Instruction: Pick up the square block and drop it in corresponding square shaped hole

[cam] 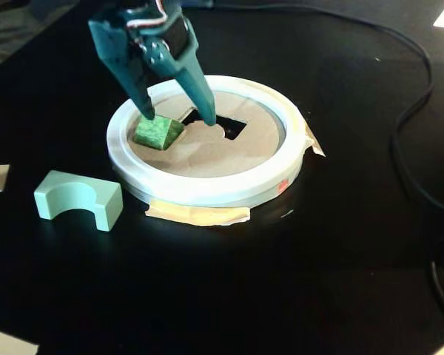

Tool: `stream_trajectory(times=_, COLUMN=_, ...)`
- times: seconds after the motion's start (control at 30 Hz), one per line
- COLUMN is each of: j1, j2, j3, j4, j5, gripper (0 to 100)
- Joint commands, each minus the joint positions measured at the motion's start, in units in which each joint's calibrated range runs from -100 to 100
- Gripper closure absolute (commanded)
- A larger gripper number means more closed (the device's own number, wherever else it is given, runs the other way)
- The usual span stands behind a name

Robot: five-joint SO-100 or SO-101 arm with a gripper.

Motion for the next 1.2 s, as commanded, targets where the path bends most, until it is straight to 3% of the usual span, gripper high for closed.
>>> stream_trajectory(times=0.0, j1=-1.3, j2=1.1, j3=-0.6, j4=-2.7, j5=-0.2, gripper=29)
stream_trajectory(times=1.17, j1=-2.0, j2=5.3, j3=-0.5, j4=-8.7, j5=-3.9, gripper=29)
